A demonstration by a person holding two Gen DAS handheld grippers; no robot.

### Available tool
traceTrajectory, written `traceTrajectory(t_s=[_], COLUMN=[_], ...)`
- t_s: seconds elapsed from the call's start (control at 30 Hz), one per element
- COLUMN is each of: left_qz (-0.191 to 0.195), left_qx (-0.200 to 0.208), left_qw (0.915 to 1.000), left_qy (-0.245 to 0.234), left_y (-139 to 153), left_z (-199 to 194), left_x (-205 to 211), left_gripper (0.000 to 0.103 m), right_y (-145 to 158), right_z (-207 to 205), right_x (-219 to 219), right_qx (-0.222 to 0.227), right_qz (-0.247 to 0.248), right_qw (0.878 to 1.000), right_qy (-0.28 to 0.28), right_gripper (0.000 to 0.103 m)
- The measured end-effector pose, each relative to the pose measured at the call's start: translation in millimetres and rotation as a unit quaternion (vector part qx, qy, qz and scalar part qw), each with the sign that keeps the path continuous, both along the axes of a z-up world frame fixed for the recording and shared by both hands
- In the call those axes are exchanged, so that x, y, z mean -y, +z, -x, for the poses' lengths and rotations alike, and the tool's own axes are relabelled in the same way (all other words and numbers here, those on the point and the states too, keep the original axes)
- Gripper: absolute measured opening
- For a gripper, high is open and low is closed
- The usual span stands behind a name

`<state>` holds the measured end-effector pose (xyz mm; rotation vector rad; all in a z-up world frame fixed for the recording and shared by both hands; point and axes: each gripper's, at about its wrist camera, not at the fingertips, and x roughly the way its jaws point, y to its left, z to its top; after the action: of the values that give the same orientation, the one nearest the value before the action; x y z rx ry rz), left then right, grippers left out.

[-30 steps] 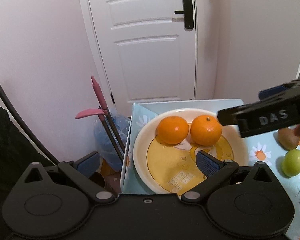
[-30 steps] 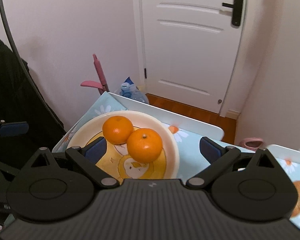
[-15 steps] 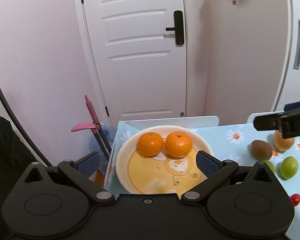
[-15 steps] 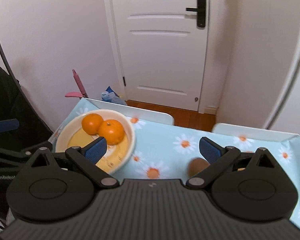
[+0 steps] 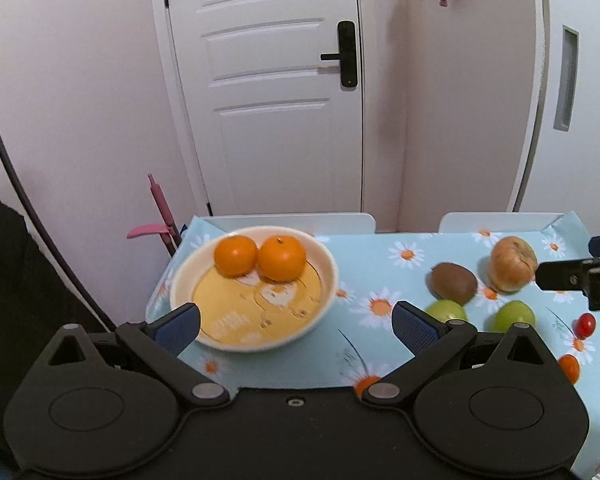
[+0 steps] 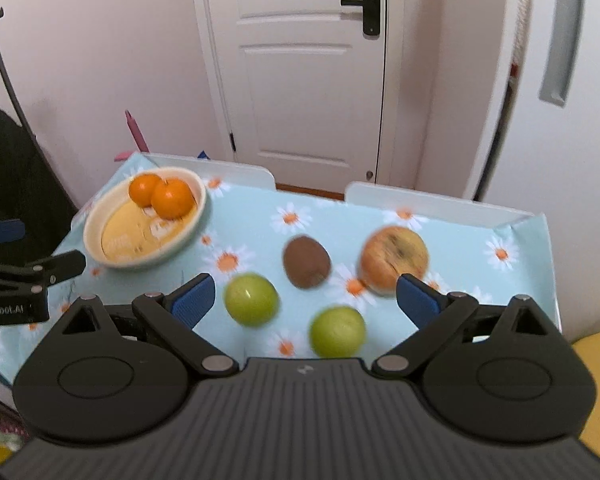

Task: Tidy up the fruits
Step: 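Withdraw both tools from the bowl back toward the remaining fruit, then grasp a small tangerine with the left tool while the right tool grasps another tangerine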

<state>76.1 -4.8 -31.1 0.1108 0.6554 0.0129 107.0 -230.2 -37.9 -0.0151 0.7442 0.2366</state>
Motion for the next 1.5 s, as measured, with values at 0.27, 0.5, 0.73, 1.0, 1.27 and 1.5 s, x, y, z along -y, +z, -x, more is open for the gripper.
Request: traceTrajectory(t_s=[0.27,0.5,0.73,1.0,1.27,1.5], left_qz=[-0.006,-0.010,-0.031,-0.034,-0.012,-0.012], left_qx=[-0.003,-0.007,-0.026,-0.033,-0.040,-0.044], left_qw=[0.9995,0.9988,0.9979,0.9971,0.9981,0.9981], left_qy=[0.032,0.048,0.050,0.059,0.045,0.040], left_y=[-27,-61,-100,-124,-127,-126], left_z=[16,16,6,-12,-18,-13], left_x=[37,55,66,63,60,62], left_gripper=[0.103,0.102,0.090,0.070,0.041,0.041], right_y=[-29,-66,-98,-113,-118,-118], right_z=[23,35,39,38,40,40], right_x=[43,65,75,72,70,70], right_qx=[-0.016,-0.028,-0.033,-0.037,-0.043,-0.044], right_qz=[0.006,0.001,-0.001,-0.012,-0.013,-0.015], right_qw=[1.000,0.999,0.999,0.999,0.999,0.999], right_qy=[0.017,0.028,0.024,0.026,0.023,0.015], right_gripper=[0.103,0.103,0.103,0.095,0.084,0.080])
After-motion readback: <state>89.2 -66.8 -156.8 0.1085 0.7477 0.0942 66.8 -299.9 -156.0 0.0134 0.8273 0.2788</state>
